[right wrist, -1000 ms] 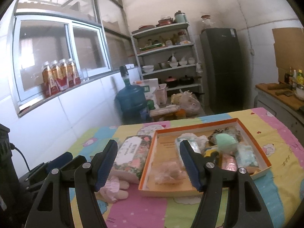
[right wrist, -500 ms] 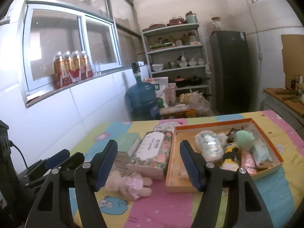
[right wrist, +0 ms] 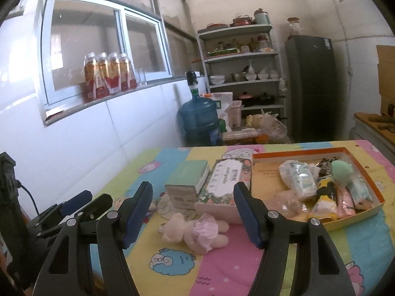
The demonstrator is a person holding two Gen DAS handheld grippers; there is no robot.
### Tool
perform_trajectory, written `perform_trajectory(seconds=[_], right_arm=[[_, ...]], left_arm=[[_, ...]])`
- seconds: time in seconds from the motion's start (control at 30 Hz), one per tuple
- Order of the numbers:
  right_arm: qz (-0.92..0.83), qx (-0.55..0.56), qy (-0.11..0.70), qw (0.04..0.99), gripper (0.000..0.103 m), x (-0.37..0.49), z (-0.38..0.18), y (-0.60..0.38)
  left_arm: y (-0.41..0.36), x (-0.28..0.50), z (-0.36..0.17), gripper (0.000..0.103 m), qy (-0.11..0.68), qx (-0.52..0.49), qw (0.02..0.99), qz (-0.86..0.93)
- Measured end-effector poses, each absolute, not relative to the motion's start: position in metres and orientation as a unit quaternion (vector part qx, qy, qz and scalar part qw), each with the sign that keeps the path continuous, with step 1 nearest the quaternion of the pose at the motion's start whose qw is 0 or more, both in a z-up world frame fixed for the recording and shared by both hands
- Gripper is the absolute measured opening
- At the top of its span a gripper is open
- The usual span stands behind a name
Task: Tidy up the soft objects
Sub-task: 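Move both tools back over the two teddy bears beside the box, then grasp the pink-dress teddy bear with the right gripper while the left gripper grasps the purple-dress bear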
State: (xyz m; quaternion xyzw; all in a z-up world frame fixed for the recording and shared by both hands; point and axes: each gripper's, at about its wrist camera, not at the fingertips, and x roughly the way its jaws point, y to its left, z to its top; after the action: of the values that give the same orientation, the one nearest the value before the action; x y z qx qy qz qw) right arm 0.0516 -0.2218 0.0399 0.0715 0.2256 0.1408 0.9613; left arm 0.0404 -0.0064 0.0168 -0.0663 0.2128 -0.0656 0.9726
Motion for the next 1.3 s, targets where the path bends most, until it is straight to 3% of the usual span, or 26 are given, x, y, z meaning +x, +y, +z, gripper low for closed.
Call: perform_trajectory(seconds=[0.4, 0.83, 1.3], right_arm=[[0.147, 0.055, 0.243, 0.957, 0.07, 0.053, 0.026, -0.209], [0.169, 0.001, 0.329, 0.929, 0.07, 0.075, -0.032, -0.192], [0.187, -0.184, 0.359, 0.896, 0.074, 0.105, -0.07, -0.177]], left_arm=[[0.017, 0.035, 0.002, 0.059, 0.216, -0.066, 0.973, -0.049], [0.037, 0.041, -0.017, 0.059, 0.239, -0.076, 0.967, -0.032], [0.042, 0.053, -0.028, 0.059, 0.256, -0.088, 0.962, -0.019]])
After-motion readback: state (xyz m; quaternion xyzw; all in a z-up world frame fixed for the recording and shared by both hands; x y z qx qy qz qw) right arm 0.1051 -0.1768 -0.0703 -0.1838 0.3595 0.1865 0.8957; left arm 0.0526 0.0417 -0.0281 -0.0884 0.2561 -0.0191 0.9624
